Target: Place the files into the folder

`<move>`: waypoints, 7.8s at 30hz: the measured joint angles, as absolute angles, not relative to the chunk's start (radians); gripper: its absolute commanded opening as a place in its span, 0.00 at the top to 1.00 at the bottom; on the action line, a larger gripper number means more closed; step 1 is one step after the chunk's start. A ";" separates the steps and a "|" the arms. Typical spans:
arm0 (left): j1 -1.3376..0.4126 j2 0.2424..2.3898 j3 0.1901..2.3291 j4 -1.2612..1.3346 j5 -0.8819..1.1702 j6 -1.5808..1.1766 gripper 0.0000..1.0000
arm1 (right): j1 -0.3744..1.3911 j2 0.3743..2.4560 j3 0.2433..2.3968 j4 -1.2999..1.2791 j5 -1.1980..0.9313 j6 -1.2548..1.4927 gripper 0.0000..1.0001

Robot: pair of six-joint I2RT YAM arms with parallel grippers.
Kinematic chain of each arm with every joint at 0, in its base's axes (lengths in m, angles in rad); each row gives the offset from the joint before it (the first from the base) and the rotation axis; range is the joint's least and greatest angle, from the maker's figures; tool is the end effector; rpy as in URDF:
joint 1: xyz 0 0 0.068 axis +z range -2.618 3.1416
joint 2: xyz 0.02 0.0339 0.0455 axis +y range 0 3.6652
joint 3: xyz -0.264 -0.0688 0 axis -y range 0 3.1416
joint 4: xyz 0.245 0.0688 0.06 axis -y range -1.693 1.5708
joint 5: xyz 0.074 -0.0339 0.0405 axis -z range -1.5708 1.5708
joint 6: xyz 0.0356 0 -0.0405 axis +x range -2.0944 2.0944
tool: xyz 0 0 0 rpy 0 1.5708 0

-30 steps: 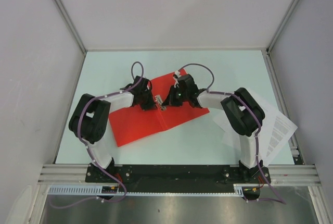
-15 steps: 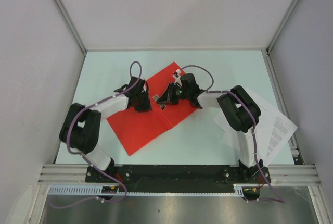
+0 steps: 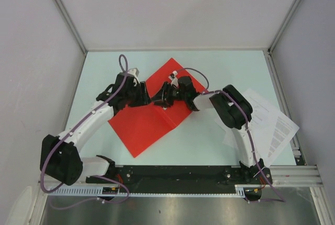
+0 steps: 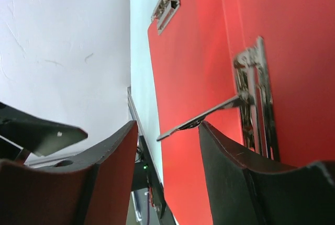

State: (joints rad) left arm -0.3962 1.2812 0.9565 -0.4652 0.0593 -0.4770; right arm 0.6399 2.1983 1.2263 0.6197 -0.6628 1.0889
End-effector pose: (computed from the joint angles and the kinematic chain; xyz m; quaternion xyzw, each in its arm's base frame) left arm 0.2511 -0.1073 0.2674 -0.0261 0.9240 -0.1857 0.3332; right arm 0.3547 0.2913 0.1234 -0.0089 0.7974 0.5848 0.1483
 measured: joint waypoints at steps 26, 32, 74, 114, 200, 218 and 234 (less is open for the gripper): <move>-0.408 1.324 0.848 -0.313 0.262 -0.596 0.28 | 0.614 2.117 1.578 0.121 -0.705 0.727 0.13; -0.437 1.434 0.869 -0.241 0.302 -0.636 0.25 | 0.492 1.946 1.581 -0.010 -0.664 0.580 0.07; -0.515 1.485 0.945 -0.328 0.210 -0.547 0.20 | 0.373 1.753 0.981 0.052 -0.534 0.672 0.49; -1.017 2.566 2.173 -0.298 0.255 -0.831 0.29 | -0.671 1.092 0.521 -0.367 -0.164 0.538 0.04; -0.925 2.440 2.071 -0.297 0.447 -0.865 0.11 | -0.593 0.813 0.358 -0.229 -0.484 0.650 1.00; -0.373 1.187 1.156 -0.386 0.305 -0.530 0.11 | 0.749 1.378 1.391 -0.252 -0.197 0.331 1.00; -0.226 1.197 0.856 -0.424 0.211 -0.507 0.17 | 0.311 1.731 1.097 -0.058 -0.717 0.472 1.00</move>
